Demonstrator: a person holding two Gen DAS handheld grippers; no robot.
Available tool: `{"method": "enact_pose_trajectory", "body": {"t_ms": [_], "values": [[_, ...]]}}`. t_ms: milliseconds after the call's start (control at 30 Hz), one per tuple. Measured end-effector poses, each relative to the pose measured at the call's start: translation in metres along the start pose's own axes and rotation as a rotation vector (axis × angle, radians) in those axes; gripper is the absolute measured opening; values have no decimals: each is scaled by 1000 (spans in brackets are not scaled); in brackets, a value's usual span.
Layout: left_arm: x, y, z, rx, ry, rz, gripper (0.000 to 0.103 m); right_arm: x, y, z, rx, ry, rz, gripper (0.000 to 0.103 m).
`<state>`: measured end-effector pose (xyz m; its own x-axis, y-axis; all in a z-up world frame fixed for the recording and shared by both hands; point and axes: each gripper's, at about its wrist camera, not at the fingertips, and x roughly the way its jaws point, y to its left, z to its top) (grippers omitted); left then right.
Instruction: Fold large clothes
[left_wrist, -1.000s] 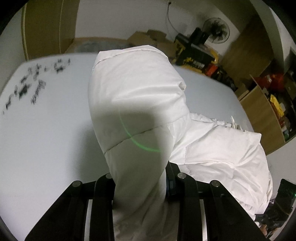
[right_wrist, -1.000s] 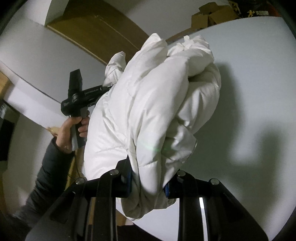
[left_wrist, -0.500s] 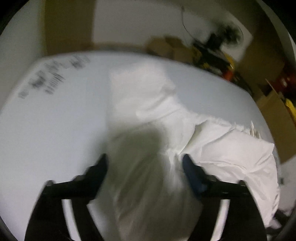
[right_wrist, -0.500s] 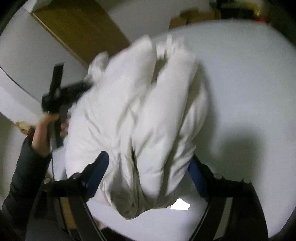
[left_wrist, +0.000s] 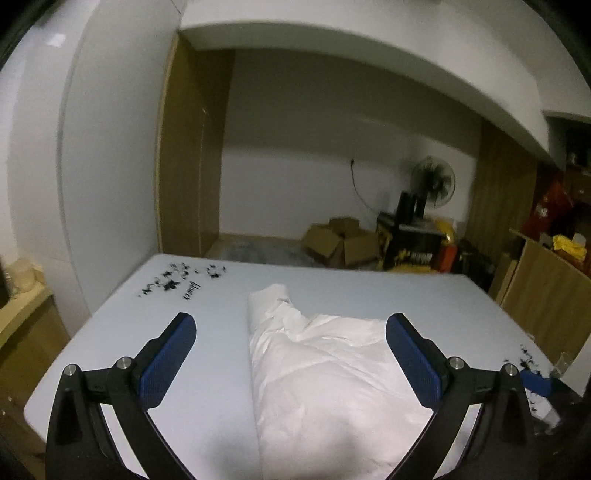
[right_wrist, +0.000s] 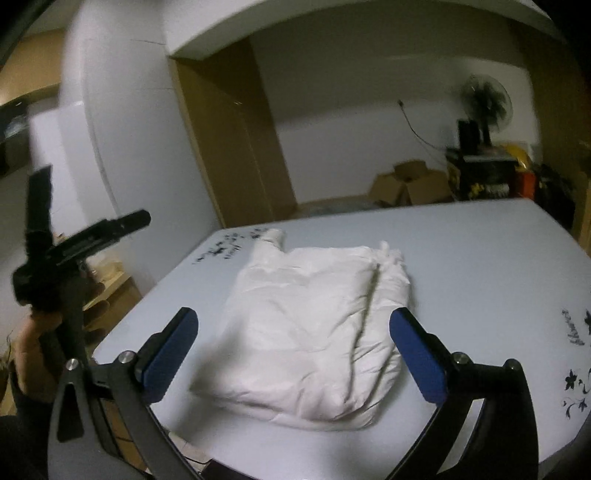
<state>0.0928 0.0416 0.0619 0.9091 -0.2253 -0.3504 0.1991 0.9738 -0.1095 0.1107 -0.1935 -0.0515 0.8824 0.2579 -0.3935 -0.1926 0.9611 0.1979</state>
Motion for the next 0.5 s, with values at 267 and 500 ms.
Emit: {"method": "enact_pose_trajectory", "body": {"t_ms": [267,500], "values": [[-59,-19,-52,-18,2,163,103,-54,26,-32,-169,-162,-139,103],[-55,-21,-96,-41,142,231,103,-50,35,-34,-203,-113,-120,103]]}}
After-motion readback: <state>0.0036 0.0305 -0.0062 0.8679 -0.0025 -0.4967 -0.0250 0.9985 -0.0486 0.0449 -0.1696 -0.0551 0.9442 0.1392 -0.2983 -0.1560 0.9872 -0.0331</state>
